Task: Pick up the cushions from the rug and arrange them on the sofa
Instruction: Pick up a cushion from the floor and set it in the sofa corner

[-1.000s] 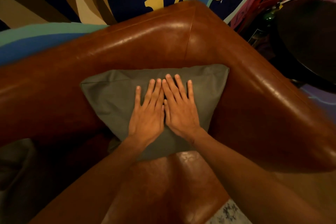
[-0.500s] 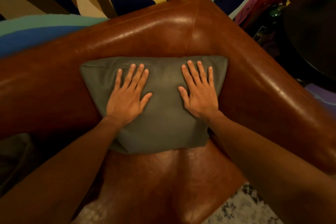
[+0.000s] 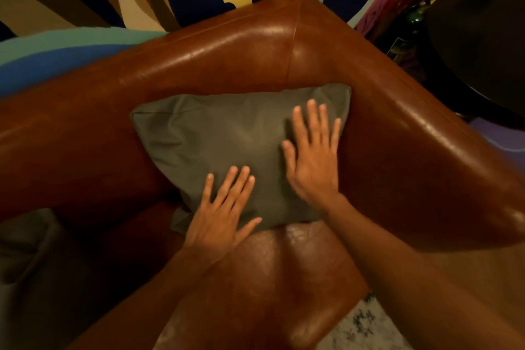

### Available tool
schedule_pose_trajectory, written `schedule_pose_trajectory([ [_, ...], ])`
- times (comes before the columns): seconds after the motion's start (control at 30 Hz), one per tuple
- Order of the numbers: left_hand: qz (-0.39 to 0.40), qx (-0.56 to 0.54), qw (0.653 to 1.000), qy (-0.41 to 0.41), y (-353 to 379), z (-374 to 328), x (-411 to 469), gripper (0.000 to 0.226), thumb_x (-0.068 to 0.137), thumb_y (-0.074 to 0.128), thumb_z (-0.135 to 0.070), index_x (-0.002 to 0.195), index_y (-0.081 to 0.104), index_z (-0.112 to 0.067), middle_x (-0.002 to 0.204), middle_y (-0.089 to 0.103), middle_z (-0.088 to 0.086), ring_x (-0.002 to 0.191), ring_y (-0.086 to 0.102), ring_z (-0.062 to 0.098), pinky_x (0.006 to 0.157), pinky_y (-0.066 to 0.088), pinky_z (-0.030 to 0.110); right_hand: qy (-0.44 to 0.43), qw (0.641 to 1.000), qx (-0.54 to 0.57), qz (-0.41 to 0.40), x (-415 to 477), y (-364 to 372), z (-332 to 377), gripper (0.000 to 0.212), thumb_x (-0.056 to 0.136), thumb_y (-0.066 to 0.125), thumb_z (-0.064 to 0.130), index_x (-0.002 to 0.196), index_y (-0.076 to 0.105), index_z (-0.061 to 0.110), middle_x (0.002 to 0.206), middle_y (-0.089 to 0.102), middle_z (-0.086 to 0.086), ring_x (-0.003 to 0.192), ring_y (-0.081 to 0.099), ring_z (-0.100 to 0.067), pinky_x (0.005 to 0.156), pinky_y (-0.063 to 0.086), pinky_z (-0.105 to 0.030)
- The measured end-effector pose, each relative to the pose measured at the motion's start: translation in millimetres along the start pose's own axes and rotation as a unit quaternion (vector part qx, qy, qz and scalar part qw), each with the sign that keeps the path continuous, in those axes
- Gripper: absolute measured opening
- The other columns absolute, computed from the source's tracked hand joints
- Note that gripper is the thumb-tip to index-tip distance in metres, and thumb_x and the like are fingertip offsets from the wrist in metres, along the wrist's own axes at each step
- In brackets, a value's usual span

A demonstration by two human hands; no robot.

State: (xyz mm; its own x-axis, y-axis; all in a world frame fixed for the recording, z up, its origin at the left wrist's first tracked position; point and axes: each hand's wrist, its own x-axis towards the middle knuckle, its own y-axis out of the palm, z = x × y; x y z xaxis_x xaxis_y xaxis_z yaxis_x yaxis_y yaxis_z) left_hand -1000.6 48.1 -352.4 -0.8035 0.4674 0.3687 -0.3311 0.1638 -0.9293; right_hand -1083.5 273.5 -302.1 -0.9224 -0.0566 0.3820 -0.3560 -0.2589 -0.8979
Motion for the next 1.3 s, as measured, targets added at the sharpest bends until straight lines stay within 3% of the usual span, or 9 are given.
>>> schedule_pose_trajectory([
  [0.1,-0.011,0.018,1.0,-0.018,14.1,2.3,0.5,0.085,0.098,0.048,-0.057,0.164,0.016,-0.015,0.172,0.016,0.006,0.159,0.015,0.024,0.126,0.007,0.059,-0.091,0.995,0.024,0.016,-52.1,11.3,15.5,0.064,0.106,0.041,0.049,0.164,0.03,0.022,0.173,0.02,-0.015,0.162,0.014,-0.037,0.129,0.01,-0.062],
  [0.17,-0.022,0.023,0.999,-0.009,22.4,3.8,15.4,0.079,0.102,0.039,-0.057,0.165,0.013,-0.017,0.173,0.009,0.003,0.16,0.01,0.024,0.126,0.003,0.059,-0.108,0.993,0.007,0.036,-71.4,23.9,14.1,0.066,0.104,0.047,0.05,0.163,0.031,0.024,0.173,0.023,-0.014,0.161,0.017,-0.038,0.127,0.016,-0.065],
  [0.27,-0.035,0.048,0.998,0.005,37.6,18.0,35.2,0.075,0.105,0.031,-0.059,0.165,0.014,-0.017,0.174,0.004,0.001,0.16,0.008,0.024,0.126,0.001,0.058,-0.113,0.993,-0.019,0.026,-60.5,42.3,3.6,0.068,0.102,0.048,0.055,0.163,0.033,0.027,0.172,0.025,-0.012,0.161,0.021,-0.036,0.128,0.012,-0.063],
  [0.5,-0.06,0.091,0.994,0.03,65.7,51.5,41.4,0.078,0.103,0.036,-0.064,0.165,0.016,-0.021,0.174,0.005,-0.002,0.16,0.007,0.021,0.127,0.001,0.053,-0.172,0.984,-0.033,0.003,-38.6,73.6,-27.5,0.073,0.101,0.045,0.063,0.164,0.028,0.03,0.174,0.022,-0.006,0.162,0.019,-0.031,0.13,0.006,-0.06],
  [0.8,-0.045,0.112,0.992,0.035,69.3,59.3,47.5,0.077,0.103,0.033,-0.065,0.165,0.016,-0.022,0.174,0.004,-0.002,0.16,0.003,0.021,0.128,0.001,0.051,-0.166,0.984,-0.066,0.025,-28.2,70.4,-59.9,0.08,0.098,0.045,0.072,0.165,0.026,0.032,0.174,0.021,-0.005,0.162,0.016,-0.035,0.128,0.011,-0.066],
  [1.0,-0.019,0.116,0.993,0.022,45.4,93.8,23.7,0.089,0.097,0.034,-0.076,0.165,0.017,-0.021,0.173,0.011,0.004,0.159,0.012,0.027,0.125,0.005,0.063,-0.1,0.991,-0.077,0.047,-34.4,54.5,-72.7,0.088,0.093,0.041,0.081,0.166,0.018,0.037,0.176,0.01,-0.005,0.163,0.005,-0.038,0.128,0.007,-0.065],
  [1.3,0.035,0.076,0.996,-0.025,5.1,86.4,13.7,0.1,0.091,0.029,-0.084,0.165,0.014,-0.018,0.173,0.009,0.005,0.16,0.009,0.029,0.125,0.007,0.062,-0.066,0.99,-0.066,0.105,-36.9,9.6,-73.2,0.086,0.094,0.037,0.079,0.166,0.015,0.036,0.177,0.007,-0.004,0.163,0.007,-0.036,0.129,0.014,-0.062],
])
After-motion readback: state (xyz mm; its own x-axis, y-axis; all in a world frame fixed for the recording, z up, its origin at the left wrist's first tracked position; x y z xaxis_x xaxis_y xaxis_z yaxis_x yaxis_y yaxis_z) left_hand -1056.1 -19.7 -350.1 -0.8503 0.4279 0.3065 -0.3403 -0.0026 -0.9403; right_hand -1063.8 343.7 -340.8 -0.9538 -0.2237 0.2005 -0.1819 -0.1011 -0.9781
